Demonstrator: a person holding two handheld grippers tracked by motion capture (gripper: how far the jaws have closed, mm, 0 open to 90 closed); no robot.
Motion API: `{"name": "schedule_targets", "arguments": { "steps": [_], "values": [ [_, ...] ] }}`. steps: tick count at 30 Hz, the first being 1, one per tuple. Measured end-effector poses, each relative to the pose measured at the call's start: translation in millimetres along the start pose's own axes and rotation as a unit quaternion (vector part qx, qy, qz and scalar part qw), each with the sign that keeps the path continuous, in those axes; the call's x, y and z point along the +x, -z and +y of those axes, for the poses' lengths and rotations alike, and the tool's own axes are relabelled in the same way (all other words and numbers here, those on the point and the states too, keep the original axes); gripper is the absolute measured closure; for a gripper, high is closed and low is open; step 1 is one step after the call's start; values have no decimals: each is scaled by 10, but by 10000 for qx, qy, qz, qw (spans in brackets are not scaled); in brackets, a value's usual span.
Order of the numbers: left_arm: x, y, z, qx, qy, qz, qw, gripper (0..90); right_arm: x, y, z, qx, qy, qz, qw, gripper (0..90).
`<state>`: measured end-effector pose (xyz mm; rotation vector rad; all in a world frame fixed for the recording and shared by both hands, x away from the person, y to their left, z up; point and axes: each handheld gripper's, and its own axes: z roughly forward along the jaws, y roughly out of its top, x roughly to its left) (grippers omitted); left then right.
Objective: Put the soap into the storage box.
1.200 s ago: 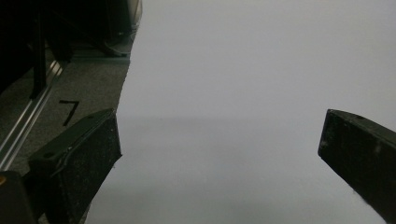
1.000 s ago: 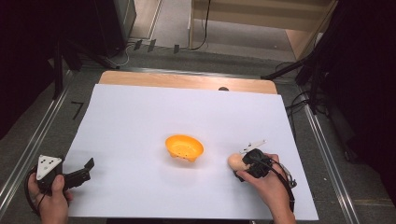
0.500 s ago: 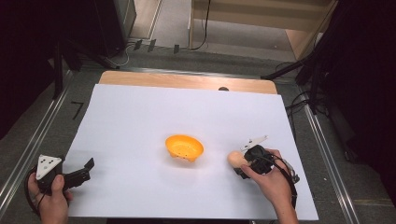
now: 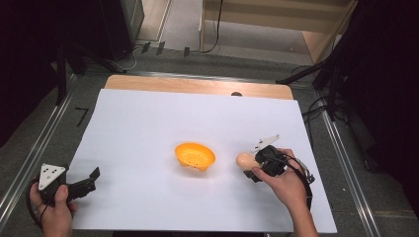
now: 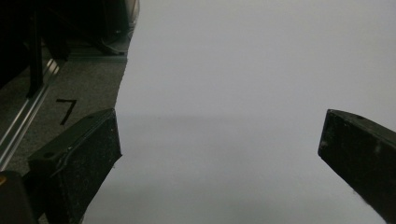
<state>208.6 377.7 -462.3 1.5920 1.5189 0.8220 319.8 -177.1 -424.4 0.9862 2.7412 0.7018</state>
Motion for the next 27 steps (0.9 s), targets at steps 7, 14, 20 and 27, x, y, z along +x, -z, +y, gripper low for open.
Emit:
{"name": "schedule_targets", "arguments": {
  "steps": [7, 14, 20, 27],
  "values": [
    [-4, -3, -1, -6, -4, -11, 10000, 0, 4, 51, 129, -41, 131, 32, 9999, 334],
    [-4, -2, -1, -1, -8, -29, 10000, 0, -3, 110, 242, -142, 288, 106, 9994, 334],
    [-1, 0, -2, -13, 1, -35, 10000, 0, 29, 122, 344, -171, 446, 159, 9987, 334],
    [-2, -4, 0, 11, -7, -34, 10000, 0, 68, 82, 478, -136, 627, 229, 9977, 334]
  ]
}}
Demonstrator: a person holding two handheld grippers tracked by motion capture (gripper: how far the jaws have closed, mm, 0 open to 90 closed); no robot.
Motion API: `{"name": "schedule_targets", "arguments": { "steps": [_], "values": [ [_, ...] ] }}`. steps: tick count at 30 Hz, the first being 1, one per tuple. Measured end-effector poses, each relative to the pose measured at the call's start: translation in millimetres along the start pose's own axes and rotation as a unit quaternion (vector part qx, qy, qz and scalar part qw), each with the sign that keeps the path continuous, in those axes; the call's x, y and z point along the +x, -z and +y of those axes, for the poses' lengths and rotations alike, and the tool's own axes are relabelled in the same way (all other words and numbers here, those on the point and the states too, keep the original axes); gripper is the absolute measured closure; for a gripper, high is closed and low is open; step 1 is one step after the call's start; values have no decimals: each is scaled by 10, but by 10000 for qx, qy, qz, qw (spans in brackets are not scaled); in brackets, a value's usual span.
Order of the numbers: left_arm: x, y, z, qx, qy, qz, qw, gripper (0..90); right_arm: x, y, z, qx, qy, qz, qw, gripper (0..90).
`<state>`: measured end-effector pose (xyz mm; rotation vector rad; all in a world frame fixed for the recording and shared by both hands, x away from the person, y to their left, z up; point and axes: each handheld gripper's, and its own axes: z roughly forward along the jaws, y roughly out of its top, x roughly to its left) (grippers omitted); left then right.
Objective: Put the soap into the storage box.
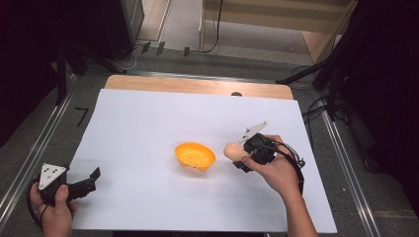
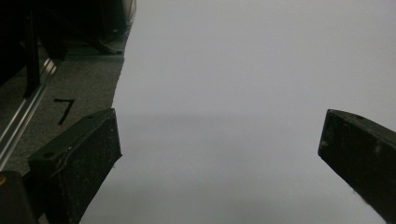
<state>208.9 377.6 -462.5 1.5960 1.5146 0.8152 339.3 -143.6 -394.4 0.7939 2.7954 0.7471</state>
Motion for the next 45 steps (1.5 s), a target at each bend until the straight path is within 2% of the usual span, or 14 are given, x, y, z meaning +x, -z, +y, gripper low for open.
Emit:
{"name": "schedule_targets", "arguments": {
  "steps": [10, 18, 22, 38, 45],
  "values": [
    [2, -3, 3, 32, 4, -12, 10000, 0, 22, 4, 180, -44, 134, 57, 9999, 334],
    [-3, -8, 3, 31, -19, 8, 10000, 0, 69, 28, 328, -124, 336, 141, 9993, 334],
    [-3, -3, 0, 6, -16, 15, 10000, 0, 103, 12, 413, -52, 465, 149, 9988, 334],
    [2, -7, 3, 31, -12, -26, 10000, 0, 294, -217, 712, -57, 808, 373, 9960, 334],
    [2, -5, 3, 27, -14, -31, 10000, 0, 375, -316, 821, -45, 867, 469, 9951, 334]
  ]
}}
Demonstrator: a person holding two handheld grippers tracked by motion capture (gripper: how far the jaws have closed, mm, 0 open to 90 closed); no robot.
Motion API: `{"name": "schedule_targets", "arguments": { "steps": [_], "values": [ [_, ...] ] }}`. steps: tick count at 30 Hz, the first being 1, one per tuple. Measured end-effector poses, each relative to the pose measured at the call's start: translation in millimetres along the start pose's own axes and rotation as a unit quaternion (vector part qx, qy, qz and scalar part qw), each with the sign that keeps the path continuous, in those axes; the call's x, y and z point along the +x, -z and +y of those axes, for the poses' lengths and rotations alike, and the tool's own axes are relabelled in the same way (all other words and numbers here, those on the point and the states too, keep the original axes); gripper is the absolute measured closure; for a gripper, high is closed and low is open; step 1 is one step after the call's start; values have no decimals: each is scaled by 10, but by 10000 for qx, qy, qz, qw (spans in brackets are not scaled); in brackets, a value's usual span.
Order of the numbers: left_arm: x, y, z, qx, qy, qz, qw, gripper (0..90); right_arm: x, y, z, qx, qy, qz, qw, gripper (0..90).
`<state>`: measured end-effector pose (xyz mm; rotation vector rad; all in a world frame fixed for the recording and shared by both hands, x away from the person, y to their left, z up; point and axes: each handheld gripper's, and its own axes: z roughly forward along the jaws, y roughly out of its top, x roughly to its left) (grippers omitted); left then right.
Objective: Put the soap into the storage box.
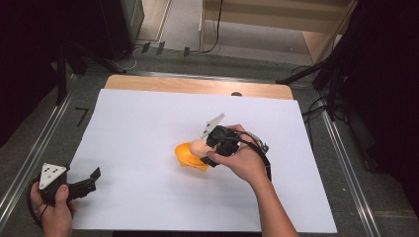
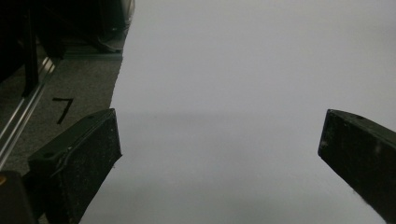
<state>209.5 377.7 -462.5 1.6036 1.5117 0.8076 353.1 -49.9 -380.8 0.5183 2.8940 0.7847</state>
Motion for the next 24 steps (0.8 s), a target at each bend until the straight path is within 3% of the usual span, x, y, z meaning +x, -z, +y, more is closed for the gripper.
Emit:
{"name": "schedule_targets", "arguments": {
  "steps": [24],
  "values": [
    [1, -4, 1, 13, 0, -5, 10000, 0, 52, -222, 215, 250, 236, 229, 9991, 334]
  ]
}}
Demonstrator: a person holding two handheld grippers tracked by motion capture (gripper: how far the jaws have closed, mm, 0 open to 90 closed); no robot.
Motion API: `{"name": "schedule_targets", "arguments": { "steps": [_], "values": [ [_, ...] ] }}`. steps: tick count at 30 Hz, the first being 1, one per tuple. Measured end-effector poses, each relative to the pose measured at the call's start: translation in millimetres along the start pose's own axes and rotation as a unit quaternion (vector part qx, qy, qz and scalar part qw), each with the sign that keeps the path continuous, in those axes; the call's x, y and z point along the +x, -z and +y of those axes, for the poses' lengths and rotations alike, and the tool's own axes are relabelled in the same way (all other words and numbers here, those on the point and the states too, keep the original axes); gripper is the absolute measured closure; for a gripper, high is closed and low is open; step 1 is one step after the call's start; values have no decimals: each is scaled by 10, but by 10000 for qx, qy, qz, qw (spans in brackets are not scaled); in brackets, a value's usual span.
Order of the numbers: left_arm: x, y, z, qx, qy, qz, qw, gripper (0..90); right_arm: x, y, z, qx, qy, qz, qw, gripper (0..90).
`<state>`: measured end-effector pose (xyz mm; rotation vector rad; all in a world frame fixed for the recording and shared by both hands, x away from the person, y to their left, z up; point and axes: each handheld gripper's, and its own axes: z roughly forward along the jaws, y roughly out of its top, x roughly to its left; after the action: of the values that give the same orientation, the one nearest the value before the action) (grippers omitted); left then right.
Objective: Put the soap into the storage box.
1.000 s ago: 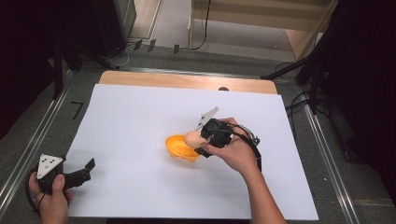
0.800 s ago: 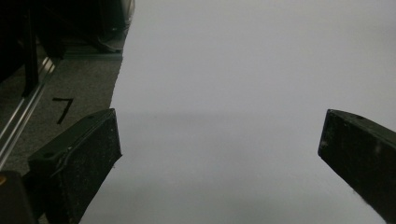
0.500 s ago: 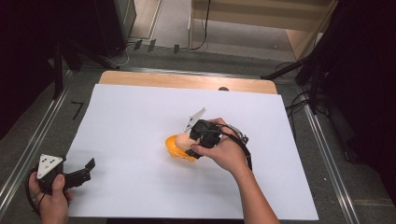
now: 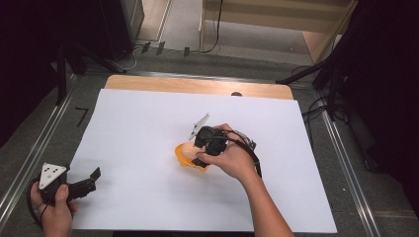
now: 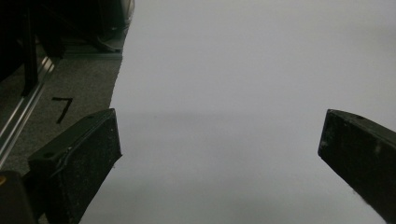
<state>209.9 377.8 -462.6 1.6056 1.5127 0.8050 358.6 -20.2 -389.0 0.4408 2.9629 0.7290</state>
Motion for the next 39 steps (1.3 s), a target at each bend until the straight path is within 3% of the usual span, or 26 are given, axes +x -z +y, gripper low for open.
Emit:
{"name": "schedule_targets", "arguments": {
  "steps": [7, 13, 20, 27, 34, 39],
  "values": [
    [1, 2, 0, -5, 7, 0, 10000, 0, -7, -87, 19, 245, 3, 109, 9996, 333],
    [3, 1, -1, -5, 13, -5, 10000, 0, -35, -160, 11, 452, -158, 175, 9987, 309],
    [4, 2, -1, -23, 28, -20, 10000, 0, -56, -23, -17, 51, -297, 103, 9995, 262],
    [4, 0, 0, -11, 41, -22, 10000, 0, -86, 106, -144, -129, -483, -66, 9987, 227],
    [5, 1, -1, -21, 42, -24, 10000, 0, -142, 223, -392, -303, -827, -243, 9958, 156],
    [5, 1, -1, -18, 40, -19, 10000, 0, -179, 355, -594, -528, -1121, -413, 9914, 117]
  ]
}}
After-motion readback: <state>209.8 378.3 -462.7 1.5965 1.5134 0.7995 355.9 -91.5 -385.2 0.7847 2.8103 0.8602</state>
